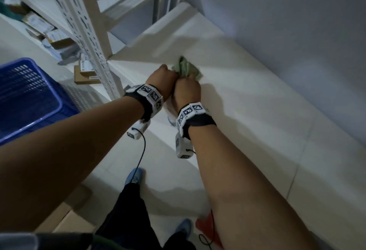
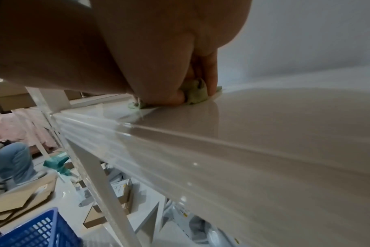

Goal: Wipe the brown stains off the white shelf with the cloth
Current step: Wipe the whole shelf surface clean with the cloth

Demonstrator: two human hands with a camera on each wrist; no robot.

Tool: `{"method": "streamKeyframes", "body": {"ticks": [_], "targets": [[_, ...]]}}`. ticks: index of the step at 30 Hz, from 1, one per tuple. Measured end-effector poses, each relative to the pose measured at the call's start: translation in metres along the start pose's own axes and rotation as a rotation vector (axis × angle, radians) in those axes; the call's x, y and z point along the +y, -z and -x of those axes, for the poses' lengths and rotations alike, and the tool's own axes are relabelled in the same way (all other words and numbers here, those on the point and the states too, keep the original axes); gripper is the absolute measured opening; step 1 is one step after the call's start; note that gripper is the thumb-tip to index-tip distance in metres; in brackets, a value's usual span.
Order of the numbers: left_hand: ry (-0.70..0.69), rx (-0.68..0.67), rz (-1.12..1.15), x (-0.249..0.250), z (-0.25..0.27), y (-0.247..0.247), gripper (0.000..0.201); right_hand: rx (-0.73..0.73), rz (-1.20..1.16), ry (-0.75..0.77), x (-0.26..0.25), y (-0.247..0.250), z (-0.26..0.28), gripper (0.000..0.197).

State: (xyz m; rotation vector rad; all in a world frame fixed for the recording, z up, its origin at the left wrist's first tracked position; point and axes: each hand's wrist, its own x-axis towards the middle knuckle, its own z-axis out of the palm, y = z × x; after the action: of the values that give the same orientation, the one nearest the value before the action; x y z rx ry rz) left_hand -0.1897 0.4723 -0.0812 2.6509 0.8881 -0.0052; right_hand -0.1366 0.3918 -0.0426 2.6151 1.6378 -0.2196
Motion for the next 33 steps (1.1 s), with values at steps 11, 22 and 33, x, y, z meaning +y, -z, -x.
{"method": "streamKeyframes", "body": {"ticks": [11,22,33], "targets": [[-0.095,-0.09,-0.042,0.149,-0.044,-0.051,0.032,-0.003,-0.043,-0.149,0.152,-0.005,0.044,0.023],[-0.226,-0.305,-0.215,0.273,-0.007,-0.068,0.029,0.092,-0.084,-0.151,0.236,-0.013,0.149,0.004],[-0.341,-0.314,-0.226,0.308,-0.049,-0.072,0.025,0.091,-0.17,-0.201,0.289,-0.007,0.131,0.024]]}}
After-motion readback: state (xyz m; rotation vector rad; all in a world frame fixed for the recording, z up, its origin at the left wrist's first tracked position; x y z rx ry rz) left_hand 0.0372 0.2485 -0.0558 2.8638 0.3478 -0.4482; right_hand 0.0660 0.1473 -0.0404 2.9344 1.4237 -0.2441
